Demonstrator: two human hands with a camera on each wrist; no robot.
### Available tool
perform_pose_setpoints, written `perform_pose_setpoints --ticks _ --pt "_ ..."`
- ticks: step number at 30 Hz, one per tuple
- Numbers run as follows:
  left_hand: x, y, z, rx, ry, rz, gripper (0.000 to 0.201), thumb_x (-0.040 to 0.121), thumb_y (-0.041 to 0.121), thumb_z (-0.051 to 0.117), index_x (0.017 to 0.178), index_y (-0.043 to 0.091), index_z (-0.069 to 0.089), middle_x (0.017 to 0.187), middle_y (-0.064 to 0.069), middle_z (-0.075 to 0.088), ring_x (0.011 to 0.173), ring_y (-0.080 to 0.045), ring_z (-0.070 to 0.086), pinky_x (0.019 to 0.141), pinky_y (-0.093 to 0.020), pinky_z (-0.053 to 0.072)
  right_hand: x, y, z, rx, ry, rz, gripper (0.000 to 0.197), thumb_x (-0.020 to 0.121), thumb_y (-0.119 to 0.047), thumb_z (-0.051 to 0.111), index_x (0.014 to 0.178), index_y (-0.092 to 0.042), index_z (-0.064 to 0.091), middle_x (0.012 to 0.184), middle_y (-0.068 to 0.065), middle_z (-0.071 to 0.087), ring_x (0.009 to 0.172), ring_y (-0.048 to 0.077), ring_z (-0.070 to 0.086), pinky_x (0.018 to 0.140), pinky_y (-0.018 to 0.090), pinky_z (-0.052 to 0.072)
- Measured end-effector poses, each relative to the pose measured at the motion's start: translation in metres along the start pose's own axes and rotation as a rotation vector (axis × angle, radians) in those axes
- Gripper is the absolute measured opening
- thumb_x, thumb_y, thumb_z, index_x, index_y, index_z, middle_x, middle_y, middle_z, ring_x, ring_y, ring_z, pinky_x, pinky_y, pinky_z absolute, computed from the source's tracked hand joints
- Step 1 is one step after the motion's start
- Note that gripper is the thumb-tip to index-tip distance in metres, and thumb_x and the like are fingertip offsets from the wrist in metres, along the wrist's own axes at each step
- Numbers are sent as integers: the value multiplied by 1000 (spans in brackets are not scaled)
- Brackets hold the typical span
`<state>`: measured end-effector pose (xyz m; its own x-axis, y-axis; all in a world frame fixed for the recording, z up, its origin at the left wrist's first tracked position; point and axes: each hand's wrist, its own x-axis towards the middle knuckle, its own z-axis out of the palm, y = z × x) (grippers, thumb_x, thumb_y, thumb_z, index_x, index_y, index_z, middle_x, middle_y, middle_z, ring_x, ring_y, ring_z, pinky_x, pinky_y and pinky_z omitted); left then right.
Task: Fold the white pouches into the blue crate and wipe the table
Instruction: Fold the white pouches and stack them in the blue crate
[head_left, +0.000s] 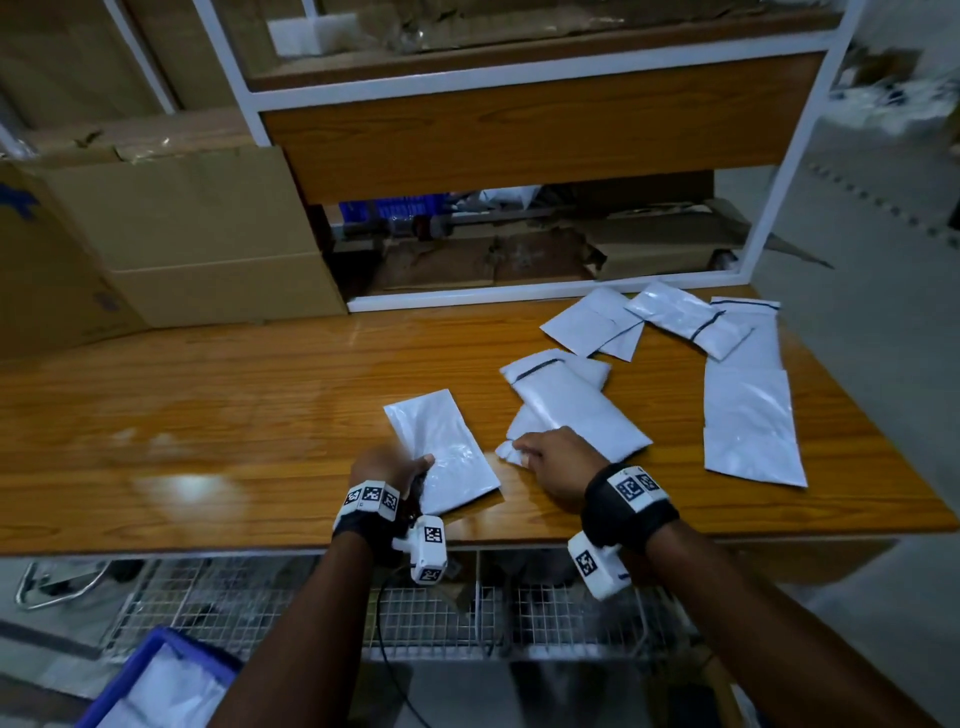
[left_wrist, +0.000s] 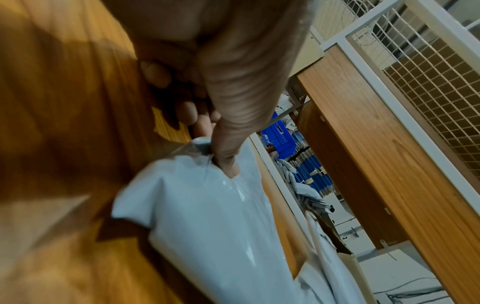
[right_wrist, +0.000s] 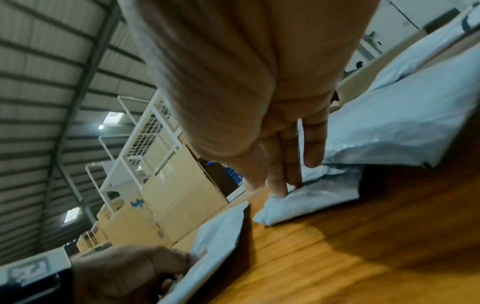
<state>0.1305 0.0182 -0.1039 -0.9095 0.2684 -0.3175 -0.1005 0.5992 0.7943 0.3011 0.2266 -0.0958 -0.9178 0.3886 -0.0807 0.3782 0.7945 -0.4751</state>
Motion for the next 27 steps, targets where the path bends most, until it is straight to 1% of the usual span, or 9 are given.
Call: perform_pose_setpoints --ticks 3,5,7,10,14,17,21,25,27 --pt "2 -3 -5 5 -1 -1 33 67 30 90 63 11 64 65 -20 71 49 -22 65 51 -34 56 4 5 -9 64 229 68 27 91 -24 59 117 -22 69 113 8 70 108 29 61 90 37 51" --pt "3 -5 -9 8 -12 -12 33 67 30 90 62 11 64 65 -20 71 51 -24 66 54 -40 58 10 13 -19 -19 303 152 35 88 -32 64 122 -24 63 119 9 66 114 30 57 94 39 49" --pt "3 -5 -11 8 -8 -22 32 68 30 90 62 12 63 68 -20 71 50 -22 63 51 -33 55 17 22 -27 -82 264 258 55 85 -43 67 134 -23 53 135 9 55 126 32 45 104 43 40" --pt "6 -6 -10 -10 -9 -42 32 68 31 90 64 14 64 71 -18 72 51 -21 62 51 -28 52 30 35 -38 -110 188 378 71 82 -55 64 141 -23 41 144 11 42 134 35 33 108 50 30" --pt "8 -9 -9 -4 8 -45 33 68 32 89 59 14 63 54 -7 65 47 -18 58 47 -22 47 45 45 -48 -105 26 428 91 77 -69 62 147 -22 27 149 13 39 138 39 30 111 54 25" --pt "12 -12 -8 -21 -2 -54 32 68 36 87 62 10 70 58 -8 70 53 -21 63 54 -31 54 49 48 -53 -53 2 473 101 67 -70 72 147 -21 32 149 14 42 139 41 31 112 54 25" --pt "17 -16 -15 -146 -16 -84 36 64 42 85 64 10 70 65 -14 71 55 -22 61 54 -30 48 57 42 -58 -18 48 444 70 66 -65 75 119 -21 63 120 8 66 111 33 59 99 47 45" --pt "19 -27 -33 -319 58 -89 34 78 33 81 64 9 61 61 -12 62 57 -22 56 53 -30 43 73 2 -57 83 98 302 60 86 -56 58 132 -17 56 134 11 58 119 33 55 99 43 46" --pt "18 -43 -49 -393 112 -84 37 74 35 84 67 7 61 63 -13 64 59 -23 56 53 -33 45 82 -35 -49 140 117 229 54 89 -56 53 127 -17 57 128 11 61 115 34 57 96 43 46"
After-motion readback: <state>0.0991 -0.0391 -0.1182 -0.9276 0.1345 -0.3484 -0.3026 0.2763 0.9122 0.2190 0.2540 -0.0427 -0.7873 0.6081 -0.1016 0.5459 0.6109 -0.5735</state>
